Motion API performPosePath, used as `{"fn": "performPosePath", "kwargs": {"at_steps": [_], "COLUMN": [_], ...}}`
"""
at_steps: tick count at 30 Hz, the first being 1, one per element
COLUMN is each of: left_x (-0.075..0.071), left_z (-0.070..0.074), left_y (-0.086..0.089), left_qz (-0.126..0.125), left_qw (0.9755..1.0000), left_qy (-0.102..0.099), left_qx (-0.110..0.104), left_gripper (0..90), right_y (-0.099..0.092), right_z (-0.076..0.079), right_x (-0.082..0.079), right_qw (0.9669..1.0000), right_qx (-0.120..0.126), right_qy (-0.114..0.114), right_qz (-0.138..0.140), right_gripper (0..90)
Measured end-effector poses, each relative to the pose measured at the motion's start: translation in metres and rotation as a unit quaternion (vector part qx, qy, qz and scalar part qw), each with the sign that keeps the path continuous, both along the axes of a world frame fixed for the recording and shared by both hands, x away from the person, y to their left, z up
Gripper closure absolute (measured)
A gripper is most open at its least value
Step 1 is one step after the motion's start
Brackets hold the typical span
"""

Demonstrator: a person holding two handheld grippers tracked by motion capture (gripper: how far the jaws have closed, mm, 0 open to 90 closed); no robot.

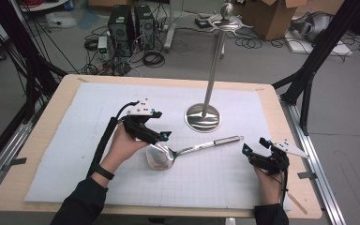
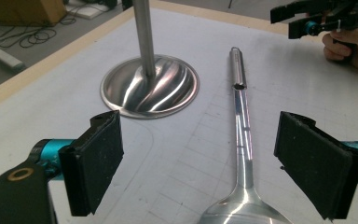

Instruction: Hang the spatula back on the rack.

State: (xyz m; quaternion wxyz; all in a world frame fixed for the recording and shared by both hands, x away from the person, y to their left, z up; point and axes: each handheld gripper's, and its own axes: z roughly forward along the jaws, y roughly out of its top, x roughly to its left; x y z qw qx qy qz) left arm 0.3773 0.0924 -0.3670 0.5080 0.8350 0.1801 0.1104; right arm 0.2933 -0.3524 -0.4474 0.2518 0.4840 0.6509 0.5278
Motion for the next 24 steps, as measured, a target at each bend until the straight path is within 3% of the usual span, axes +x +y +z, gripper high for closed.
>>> {"fn": "performPosePath", "kwargs": {"at_steps": [11,17,19,24], "left_x": [0.002,0.003,0.004,0.004], "left_z": [-0.008,-0.016,-0.018,-0.024], "left_y": [-0.033,-0.049,-0.055,-0.069], "left_qz": [-0.028,-0.04,-0.043,-0.052], "left_qw": [0.999,0.9969,0.9964,0.9948], "left_qy": [0.016,0.021,0.024,0.031], "left_qx": [0.031,0.064,0.069,0.082], "left_gripper": [15.5,15.5,15.5,15.6], "right_y": [-0.001,-0.001,0.0,-0.001], "right_z": [0.0,0.0,0.0,0.0], "right_x": [0.0,0.0,-0.001,0.001], "right_qw": [1.0,1.0,0.9999,1.0], "right_qx": [0.003,0.003,0.007,0.002], "right_qy": [0.001,0.0,0.007,-0.001], "right_qz": [0.0,0.0,-0.002,0.001], "right_gripper": [15.7,15.7,15.7,15.7]}}
